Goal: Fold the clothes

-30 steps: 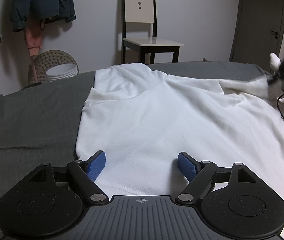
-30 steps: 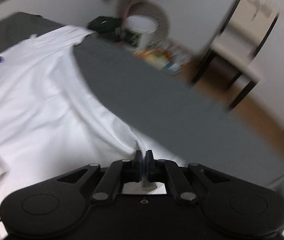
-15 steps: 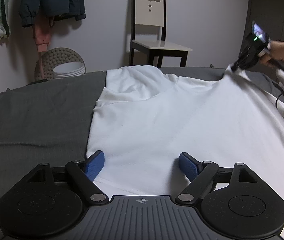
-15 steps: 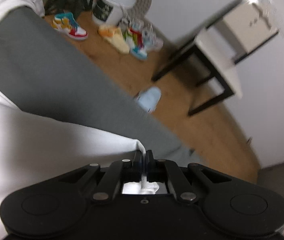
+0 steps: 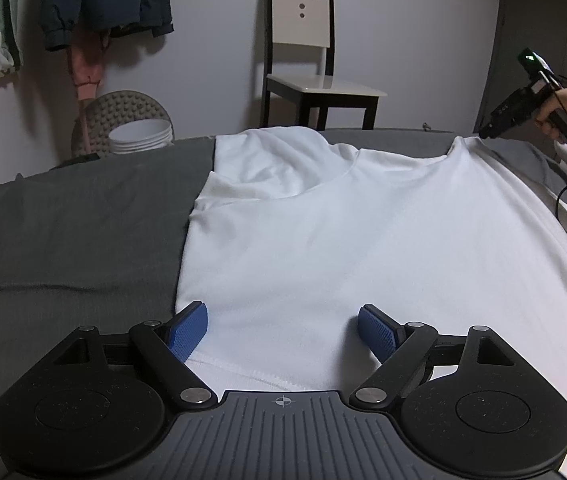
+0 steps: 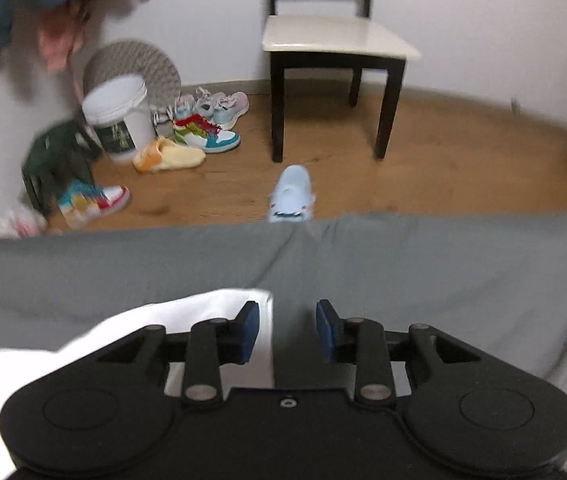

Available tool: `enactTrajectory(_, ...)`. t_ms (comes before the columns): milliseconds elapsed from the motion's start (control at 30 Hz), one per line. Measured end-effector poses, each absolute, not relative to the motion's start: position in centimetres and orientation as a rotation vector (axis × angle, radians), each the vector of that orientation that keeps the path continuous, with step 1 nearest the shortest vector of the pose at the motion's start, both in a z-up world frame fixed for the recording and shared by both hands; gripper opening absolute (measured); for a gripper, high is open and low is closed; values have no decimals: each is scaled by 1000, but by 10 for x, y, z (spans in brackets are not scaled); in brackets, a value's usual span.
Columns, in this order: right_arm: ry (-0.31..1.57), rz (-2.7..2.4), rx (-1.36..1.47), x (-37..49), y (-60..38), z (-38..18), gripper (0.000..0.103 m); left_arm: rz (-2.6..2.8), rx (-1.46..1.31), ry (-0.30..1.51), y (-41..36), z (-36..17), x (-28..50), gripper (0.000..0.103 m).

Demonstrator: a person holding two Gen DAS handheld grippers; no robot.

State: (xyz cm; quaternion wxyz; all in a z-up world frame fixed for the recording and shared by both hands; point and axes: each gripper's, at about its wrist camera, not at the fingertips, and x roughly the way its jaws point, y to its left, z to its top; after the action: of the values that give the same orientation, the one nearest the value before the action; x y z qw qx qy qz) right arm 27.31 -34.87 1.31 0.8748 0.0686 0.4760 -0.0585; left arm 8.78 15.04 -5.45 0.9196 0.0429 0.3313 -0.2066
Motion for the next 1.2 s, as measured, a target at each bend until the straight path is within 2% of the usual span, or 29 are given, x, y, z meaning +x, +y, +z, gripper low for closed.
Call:
enactTrajectory(200,919,-87,173,271,-345,-7,31,-426,86,673,151,-56,87,84)
enactTrajectory(233,909,-78,182,273,-345,-8,28,-426,84,671,151,-56,87,85)
enactTrajectory(267,910,-64,196,276,-343,-9,11,-423,81,670,151,-57,88,85)
enactTrajectory(300,909,-63,193,278,-341,-9,5,-420,76,668,152,-57,88,85)
enactTrajectory(433,938,-182,74,286,-335,-8,3,-417,70,666,153,-57,89,85)
enactTrajectory(467,946,-180,73,285,-333,-8,4,-417,69,666,153,-57,90,85)
enactTrajectory(533,935,-204,4,287,-323,-1,13,-415,67,666,153,-57,90,85)
enactTrajectory(567,917,-226,-66,288,-313,5,29,-415,67,667,153,-57,90,85)
enactTrajectory(600,891,-243,-143,288,-300,12,38,-414,68,668,153,-57,91,85)
enactTrajectory(700,803,-56,-308,283,-244,35,39,-410,68,672,152,-57,91,85)
enactTrajectory(767,803,150,-282,285,-202,48,39,-407,68,673,152,-56,91,85)
enactTrajectory(900,872,561,-103,295,-124,53,39,-406,70,674,152,-56,90,85)
enactTrajectory(1067,1027,660,-154,315,-49,20,38,-409,65,671,154,-56,90,85)
enactTrajectory(1133,1099,632,-168,321,-35,5,30,-409,67,672,154,-56,90,85)
enactTrajectory(1167,1113,620,-168,324,-32,0,5,-409,68,672,154,-56,90,85)
enactTrajectory(1200,1094,615,-161,324,-31,2,5,-408,67,674,155,-56,90,85)
